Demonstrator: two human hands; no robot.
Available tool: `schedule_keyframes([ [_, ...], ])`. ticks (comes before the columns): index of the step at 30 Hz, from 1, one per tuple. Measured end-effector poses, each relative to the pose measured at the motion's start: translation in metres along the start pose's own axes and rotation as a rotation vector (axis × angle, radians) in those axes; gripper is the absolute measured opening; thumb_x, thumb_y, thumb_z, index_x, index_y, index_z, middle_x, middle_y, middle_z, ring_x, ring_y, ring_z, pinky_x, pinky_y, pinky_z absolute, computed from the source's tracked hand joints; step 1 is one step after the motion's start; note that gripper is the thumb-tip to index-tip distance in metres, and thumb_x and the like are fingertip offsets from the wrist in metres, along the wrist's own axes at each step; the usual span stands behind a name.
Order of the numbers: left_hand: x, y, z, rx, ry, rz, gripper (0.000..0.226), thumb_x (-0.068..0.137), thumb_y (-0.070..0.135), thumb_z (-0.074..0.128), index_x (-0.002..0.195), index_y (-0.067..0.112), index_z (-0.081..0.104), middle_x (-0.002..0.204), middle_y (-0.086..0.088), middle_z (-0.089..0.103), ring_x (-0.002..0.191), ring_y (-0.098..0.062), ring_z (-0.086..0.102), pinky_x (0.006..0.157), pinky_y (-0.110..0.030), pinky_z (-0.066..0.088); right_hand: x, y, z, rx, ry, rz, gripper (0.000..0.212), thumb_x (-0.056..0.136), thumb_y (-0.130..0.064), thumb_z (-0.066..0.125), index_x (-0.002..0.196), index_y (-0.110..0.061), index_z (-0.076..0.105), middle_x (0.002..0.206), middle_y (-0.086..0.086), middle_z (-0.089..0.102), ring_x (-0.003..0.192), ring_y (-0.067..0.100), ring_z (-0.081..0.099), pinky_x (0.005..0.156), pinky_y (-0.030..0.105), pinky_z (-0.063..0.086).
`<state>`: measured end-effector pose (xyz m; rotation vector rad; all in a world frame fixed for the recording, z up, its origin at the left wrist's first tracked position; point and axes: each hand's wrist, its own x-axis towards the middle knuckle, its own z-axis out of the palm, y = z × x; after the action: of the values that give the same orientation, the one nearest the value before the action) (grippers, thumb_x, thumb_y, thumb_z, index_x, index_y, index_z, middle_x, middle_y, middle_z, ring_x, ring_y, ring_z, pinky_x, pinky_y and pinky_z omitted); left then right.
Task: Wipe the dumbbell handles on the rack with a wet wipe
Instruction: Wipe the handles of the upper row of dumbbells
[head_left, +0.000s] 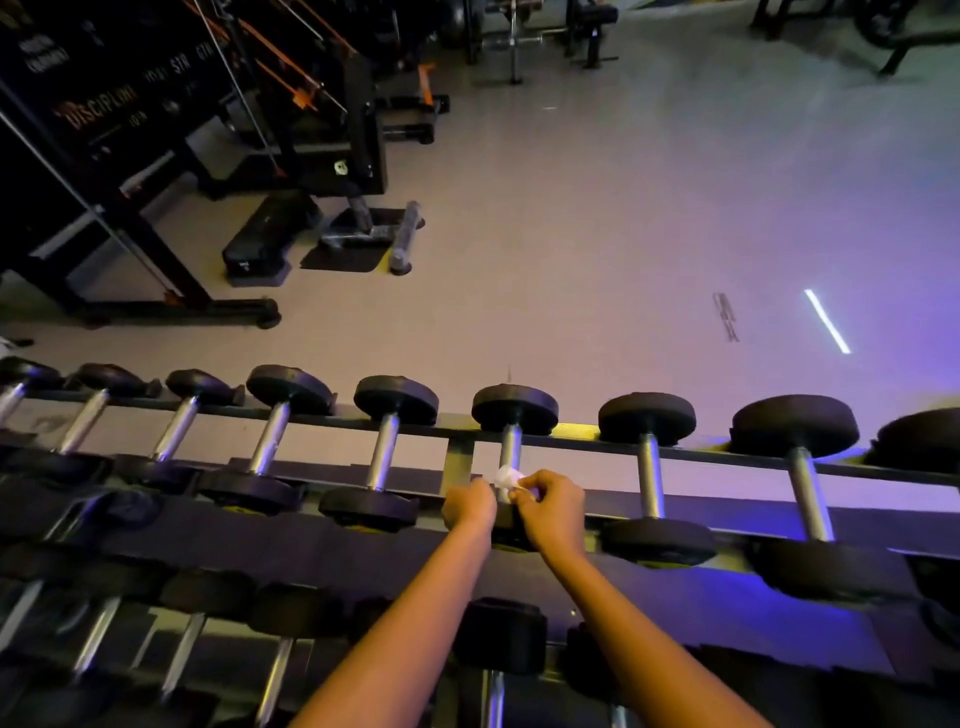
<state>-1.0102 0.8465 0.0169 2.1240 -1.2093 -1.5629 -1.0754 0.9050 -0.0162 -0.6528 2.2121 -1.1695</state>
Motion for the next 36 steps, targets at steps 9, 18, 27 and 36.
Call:
schedule_keyframes([
  [9, 0.028, -0.002, 0.029, -0.118, 0.275, -0.131, 0.033, 0.093, 0.02, 0.043, 0.099, -0.008, 0.059, 0.096, -0.021, 0.058, 0.087, -0.036, 0.058, 0.08, -0.041, 0.052, 0.014, 0.005, 0.005, -0.043, 0.011, 0.054, 0.005, 0.084, -0.014, 0.068, 0.083, -0.011, 0.07, 0.076, -0.001, 0.064, 0.068, 0.009, 0.06, 0.058, 0.015, 0.048],
  [18, 0.045, -0.009, 0.033, -0.216, 0.319, -0.219, 0.042, 0.083, 0.035, 0.043, 0.098, 0.001, 0.064, 0.099, -0.021, 0.066, 0.084, -0.038, 0.062, 0.079, -0.045, 0.055, 0.03, 0.0, 0.018, -0.041, -0.076, 0.14, 0.004, 0.082, -0.008, 0.068, 0.083, -0.007, 0.072, 0.081, 0.004, 0.064, 0.072, 0.012, 0.057, 0.045, 0.0, 0.032],
  [27, 0.042, 0.0, 0.025, 0.184, 0.221, -0.057, 0.066, 0.102, 0.049, 0.023, 0.122, -0.003, 0.06, 0.126, -0.024, 0.058, 0.115, -0.039, 0.055, 0.092, -0.042, 0.041, 0.067, -0.025, 0.023, -0.034, 0.012, 0.105, 0.009, 0.085, -0.008, 0.067, 0.092, -0.007, 0.073, 0.08, 0.003, 0.061, 0.073, 0.012, 0.053, 0.066, 0.016, 0.038],
  [36, 0.055, -0.008, 0.028, 0.294, 0.204, 0.014, 0.076, 0.1, 0.057, 0.017, 0.116, -0.001, 0.065, 0.123, -0.024, 0.061, 0.113, -0.039, 0.055, 0.085, -0.039, 0.04, 0.037, 0.003, 0.02, -0.115, -0.104, 0.173, 0.004, 0.072, -0.007, 0.072, 0.072, -0.01, 0.074, 0.076, 0.01, 0.072, 0.07, 0.019, 0.063, 0.064, 0.024, 0.045],
])
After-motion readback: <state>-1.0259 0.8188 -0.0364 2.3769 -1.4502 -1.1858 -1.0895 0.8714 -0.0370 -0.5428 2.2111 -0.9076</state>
